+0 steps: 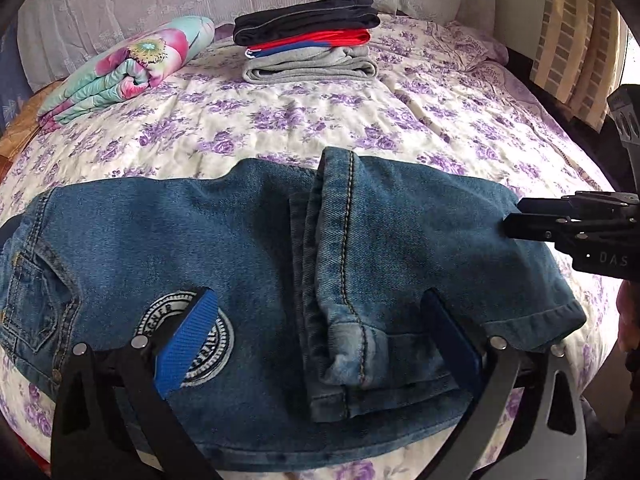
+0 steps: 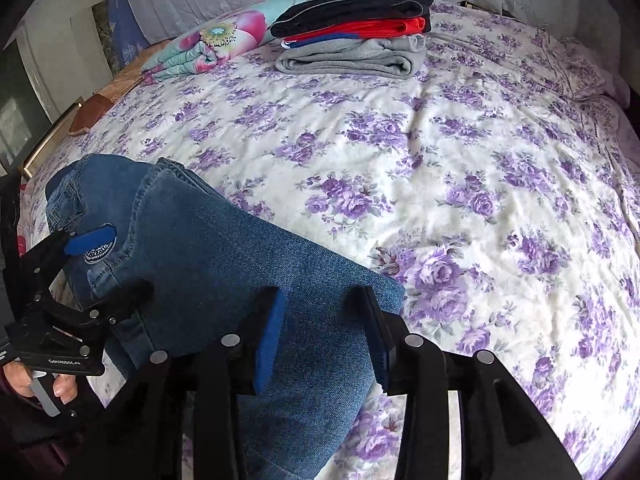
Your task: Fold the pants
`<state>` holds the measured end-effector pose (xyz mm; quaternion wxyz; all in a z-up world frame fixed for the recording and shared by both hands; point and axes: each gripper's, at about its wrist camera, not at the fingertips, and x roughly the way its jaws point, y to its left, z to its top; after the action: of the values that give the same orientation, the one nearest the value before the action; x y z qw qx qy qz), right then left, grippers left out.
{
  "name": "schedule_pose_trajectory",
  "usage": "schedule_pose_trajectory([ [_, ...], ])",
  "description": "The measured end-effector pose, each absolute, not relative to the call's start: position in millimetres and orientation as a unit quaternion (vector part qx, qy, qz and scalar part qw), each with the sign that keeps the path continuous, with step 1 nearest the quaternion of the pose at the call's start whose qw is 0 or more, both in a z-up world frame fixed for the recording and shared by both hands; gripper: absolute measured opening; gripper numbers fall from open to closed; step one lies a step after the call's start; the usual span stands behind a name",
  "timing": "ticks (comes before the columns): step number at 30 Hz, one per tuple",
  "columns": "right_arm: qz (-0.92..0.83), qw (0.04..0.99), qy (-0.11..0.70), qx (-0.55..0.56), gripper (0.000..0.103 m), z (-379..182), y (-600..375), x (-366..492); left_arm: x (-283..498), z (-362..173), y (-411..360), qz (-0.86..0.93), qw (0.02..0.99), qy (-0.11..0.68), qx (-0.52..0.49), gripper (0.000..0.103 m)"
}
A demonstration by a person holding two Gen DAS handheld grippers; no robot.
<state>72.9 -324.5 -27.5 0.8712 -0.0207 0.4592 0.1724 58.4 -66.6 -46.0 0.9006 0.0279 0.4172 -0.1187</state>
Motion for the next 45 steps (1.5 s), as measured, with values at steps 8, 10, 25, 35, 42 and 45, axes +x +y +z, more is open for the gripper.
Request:
schedule_pose_trajectory([
  [8, 0.306, 0.853, 0.419, -0.060, 0.042, 10, -216, 76, 7, -12, 40, 0.009, 0.926, 0.376, -0.032, 0.099],
  [10, 0.322, 0.846, 0.418, -0.078, 0.042, 13, -187, 87, 2, -16, 78, 0.047, 0.918, 0.388, -0.069, 0.099],
  [25, 0.314, 0.819, 0.465, -0.117, 0.053, -44, -139, 118, 49, -50, 169, 0.034, 0.859, 0.422, -0.287, 0.098],
  [35, 0.330, 0.824, 0.450, -0.097, 0.053, -45, -147, 118, 62, -59, 186, -0.045, 0.834, 0.395, -0.384, 0.098],
  [42, 0.336, 0.826, 0.443, -0.091, 0.054, -42, -149, 115, 64, -59, 188, -0.040, 0.832, 0.386, -0.397, 0.048],
  [45, 0.349, 0.831, 0.427, -0.078, 0.055, -34, -155, 110, 61, -52, 181, -0.036, 0.846, 0.373, -0.379, 0.046],
])
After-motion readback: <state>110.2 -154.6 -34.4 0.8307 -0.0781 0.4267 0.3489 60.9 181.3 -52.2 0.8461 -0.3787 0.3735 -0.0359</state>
